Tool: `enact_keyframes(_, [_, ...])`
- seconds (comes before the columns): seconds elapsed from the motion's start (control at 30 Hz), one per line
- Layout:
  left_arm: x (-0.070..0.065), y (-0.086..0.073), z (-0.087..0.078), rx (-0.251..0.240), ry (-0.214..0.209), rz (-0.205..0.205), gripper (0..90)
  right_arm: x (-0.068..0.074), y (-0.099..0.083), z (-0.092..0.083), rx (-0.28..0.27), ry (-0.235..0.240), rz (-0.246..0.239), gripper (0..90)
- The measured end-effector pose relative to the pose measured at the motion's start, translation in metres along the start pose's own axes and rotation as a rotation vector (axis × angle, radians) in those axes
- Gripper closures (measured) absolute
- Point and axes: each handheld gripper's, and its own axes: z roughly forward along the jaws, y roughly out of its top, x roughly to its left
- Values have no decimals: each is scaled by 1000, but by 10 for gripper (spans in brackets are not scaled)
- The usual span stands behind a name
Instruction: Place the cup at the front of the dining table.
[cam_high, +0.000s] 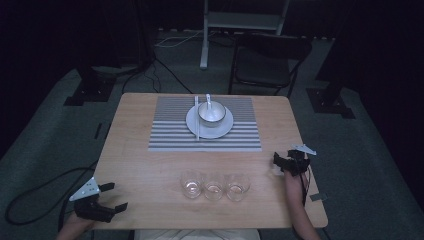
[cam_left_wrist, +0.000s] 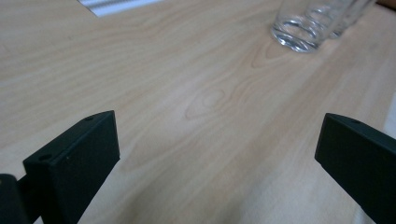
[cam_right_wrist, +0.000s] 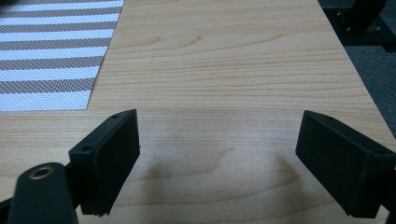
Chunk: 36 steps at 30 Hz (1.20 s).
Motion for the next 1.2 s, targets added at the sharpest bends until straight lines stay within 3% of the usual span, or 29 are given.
enact_keyframes(0.23, [-1, 4, 5, -11, 7, 1, 4, 0, 0, 0, 0, 1, 0, 130])
enact_keyframes(0.53, [-7, 16, 16, -13, -30, 22, 4, 0, 0, 0, 0, 1, 0, 130])
enact_keyframes(0.77, [-11, 35, 31, 6, -64, 60, 4, 0, 0, 0, 1, 2, 0, 130])
enact_keyframes(1.2, [-20, 72, 47, -18, -118, 129, 3, -1, 0, 0, -1, 6, 3, 130])
